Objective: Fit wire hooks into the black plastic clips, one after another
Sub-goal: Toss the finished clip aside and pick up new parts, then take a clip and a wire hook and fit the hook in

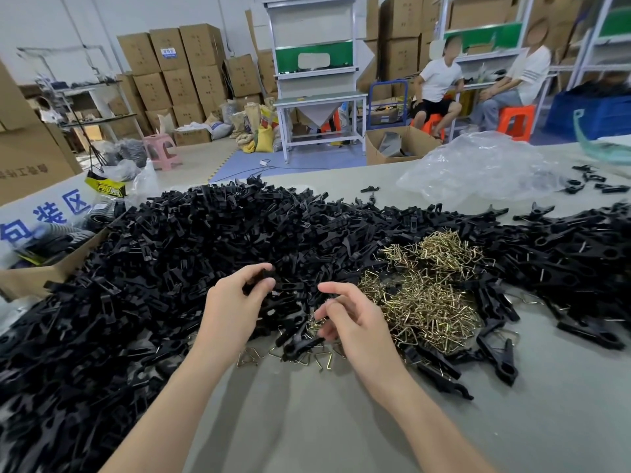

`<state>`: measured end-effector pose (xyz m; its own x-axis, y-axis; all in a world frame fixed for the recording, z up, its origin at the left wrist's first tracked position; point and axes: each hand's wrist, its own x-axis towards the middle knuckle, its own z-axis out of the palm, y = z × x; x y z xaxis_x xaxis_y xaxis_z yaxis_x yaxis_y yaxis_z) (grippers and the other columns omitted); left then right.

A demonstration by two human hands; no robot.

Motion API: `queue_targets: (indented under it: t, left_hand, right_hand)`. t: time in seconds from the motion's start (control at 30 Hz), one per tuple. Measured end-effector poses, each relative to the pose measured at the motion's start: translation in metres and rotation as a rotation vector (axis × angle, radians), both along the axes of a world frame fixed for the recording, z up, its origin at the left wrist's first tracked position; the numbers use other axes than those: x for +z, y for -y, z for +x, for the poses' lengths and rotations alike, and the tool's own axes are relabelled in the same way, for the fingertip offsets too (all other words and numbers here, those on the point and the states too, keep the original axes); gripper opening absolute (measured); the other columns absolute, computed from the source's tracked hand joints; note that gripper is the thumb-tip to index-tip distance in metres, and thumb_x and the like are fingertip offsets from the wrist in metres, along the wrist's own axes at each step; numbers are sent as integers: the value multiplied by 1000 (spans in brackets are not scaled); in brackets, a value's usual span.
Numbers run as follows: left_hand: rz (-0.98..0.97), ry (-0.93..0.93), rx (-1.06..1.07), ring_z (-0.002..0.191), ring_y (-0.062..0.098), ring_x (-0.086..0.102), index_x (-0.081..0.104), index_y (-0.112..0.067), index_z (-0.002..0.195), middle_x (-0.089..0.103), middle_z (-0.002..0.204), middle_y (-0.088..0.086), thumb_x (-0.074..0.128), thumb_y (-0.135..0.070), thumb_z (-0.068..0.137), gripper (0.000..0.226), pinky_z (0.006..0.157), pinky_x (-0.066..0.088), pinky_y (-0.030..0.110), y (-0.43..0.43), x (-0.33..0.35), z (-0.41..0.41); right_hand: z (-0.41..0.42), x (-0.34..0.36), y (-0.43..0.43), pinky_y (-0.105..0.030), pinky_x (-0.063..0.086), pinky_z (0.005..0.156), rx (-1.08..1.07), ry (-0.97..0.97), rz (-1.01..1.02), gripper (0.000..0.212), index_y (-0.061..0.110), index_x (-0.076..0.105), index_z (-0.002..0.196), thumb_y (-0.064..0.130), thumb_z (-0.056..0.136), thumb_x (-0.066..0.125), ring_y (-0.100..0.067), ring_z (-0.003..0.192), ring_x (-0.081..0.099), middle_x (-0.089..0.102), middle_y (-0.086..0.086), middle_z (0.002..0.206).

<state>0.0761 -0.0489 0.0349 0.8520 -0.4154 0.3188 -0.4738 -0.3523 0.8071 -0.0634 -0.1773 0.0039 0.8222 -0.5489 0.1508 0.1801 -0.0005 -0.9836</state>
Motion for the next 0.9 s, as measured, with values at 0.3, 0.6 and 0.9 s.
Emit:
queue_targets:
  t: [0.3,0.6,0.9]
  left_hand:
    - [-144,-190,-252,68,12,70,72,-26,100,76,77,2,61,-21,99,12,62,57,32,5,11,-46]
    - [-225,-335,-223,76,18,74,58,-22,129,75,82,6,54,-20,102,28,69,60,30,17,-15,-63]
    - [-363,-309,35,36,12,41,65,-24,95,61,59,-3,47,-44,102,27,35,31,20,2,-12,-57]
  right_hand:
    - [0,2,-6,-23,56,79,11,69,-59,31,45,61,129,32,101,61,-7,99,71,68,15,120]
    - [-1,-2,-1,-33,61,76,9,-6,-27,21,33,74,107,16,97,67,-13,93,75,77,6,102]
    - [-1,-1,0,-23,57,70,-63,42,-8,20,29,61,102,21,91,75,-13,81,74,75,3,90]
